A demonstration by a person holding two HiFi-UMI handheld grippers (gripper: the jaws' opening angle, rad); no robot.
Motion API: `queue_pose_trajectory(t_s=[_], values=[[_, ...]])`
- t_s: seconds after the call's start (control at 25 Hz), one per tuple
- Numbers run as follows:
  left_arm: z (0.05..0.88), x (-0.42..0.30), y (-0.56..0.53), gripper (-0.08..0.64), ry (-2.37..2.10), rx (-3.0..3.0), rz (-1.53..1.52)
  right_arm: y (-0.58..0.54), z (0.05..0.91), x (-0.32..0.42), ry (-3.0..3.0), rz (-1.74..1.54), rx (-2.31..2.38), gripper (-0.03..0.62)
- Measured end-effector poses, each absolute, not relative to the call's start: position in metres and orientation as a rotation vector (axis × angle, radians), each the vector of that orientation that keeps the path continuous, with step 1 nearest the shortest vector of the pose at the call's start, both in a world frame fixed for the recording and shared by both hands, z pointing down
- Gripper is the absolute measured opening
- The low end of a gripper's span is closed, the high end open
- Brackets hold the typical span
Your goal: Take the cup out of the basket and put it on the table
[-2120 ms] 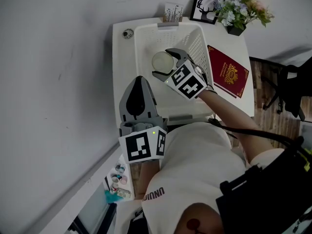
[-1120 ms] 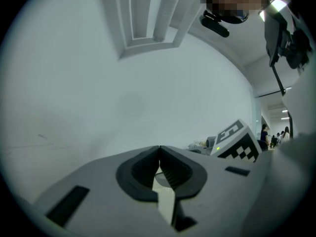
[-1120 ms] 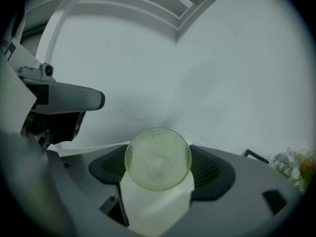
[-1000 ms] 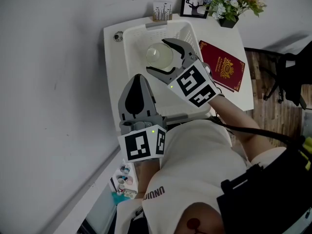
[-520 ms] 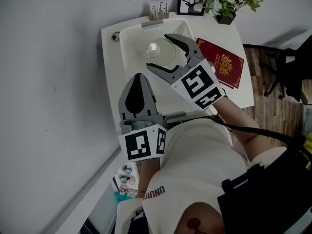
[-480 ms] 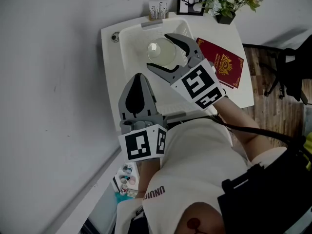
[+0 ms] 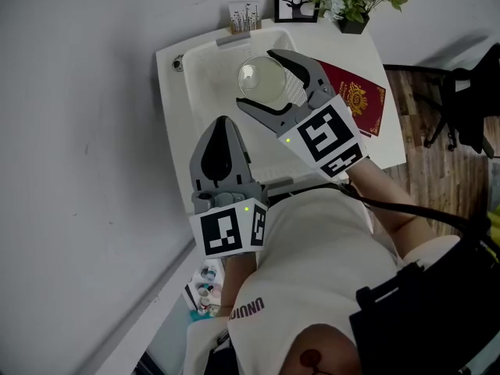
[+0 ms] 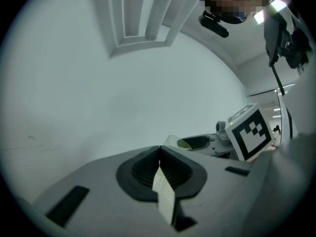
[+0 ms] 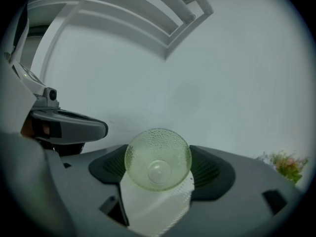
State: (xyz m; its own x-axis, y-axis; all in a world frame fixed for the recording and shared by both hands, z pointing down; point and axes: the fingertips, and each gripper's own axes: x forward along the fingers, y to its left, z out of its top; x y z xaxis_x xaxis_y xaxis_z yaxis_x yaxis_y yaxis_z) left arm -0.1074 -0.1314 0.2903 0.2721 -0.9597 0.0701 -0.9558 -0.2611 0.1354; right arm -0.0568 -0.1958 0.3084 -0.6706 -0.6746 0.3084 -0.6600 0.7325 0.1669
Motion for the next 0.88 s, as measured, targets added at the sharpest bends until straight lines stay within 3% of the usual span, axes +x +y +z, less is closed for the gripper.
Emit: queue_pose_trajectory(t_s=[0.88], values=[[0.283, -0.085, -0.128, 0.015, -1.752, 2.451, -0.009, -0.187, 0.293, -0.023, -2.576, -0.062, 1.159, 0.402]])
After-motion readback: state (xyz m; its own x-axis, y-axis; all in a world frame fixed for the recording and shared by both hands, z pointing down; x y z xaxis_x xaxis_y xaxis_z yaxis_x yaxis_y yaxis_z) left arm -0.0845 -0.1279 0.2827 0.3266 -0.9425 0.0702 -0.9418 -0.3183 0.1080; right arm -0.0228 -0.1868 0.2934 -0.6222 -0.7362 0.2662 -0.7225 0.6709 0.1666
